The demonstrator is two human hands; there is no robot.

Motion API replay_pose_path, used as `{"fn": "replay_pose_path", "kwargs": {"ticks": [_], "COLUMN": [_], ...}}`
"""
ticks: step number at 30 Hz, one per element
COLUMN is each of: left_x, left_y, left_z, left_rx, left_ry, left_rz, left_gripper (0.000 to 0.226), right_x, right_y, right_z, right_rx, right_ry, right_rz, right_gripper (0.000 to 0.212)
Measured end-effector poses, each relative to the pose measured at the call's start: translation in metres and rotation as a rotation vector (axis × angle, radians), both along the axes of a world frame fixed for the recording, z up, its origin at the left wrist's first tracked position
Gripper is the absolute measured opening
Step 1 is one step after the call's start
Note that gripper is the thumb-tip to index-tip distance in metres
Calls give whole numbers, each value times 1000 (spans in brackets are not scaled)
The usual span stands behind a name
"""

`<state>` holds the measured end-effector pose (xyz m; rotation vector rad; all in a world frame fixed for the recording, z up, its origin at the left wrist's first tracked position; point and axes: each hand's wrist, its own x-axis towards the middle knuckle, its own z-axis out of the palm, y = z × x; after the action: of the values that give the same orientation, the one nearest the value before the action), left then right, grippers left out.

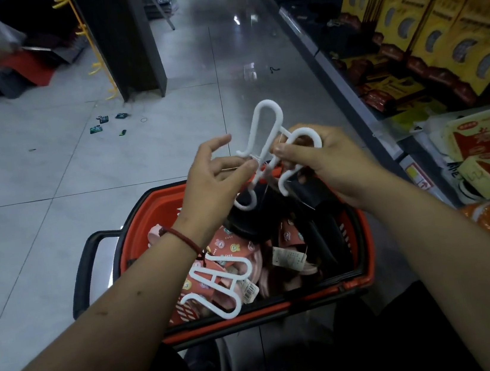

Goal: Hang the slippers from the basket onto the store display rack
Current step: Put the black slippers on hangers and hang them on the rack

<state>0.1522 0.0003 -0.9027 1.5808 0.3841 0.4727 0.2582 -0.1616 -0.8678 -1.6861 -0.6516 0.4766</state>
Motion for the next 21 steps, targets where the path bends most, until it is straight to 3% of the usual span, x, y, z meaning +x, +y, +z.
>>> {"fn": "replay_pose_path", "kwargs": {"ticks": [5, 9, 12, 14, 21], "left_x": [-1, -1, -1, -2, -4], "left_y": [-3, -1, 2, 2, -1], "left_z": [0, 2, 2, 2, 1], "left_rx": [81, 115, 147, 148, 187], "left_ry": [1, -44, -69, -72, -84], "left_rz": [-51, -100, -130, -137, -112], "left_gripper": [33, 23, 5, 6, 14], "right_x": [-5, -9, -10, -8, -13], "right_y": [-3, -4, -2, -3, 1], "right_z": [7, 9, 9, 8, 1], "right_rx": [45, -51, -87, -58, -107], "right_ry": [125, 97, 89, 78, -322], "right_rz": [112, 229, 153, 94, -20], "right_gripper": [14, 19, 20, 17, 15]}}
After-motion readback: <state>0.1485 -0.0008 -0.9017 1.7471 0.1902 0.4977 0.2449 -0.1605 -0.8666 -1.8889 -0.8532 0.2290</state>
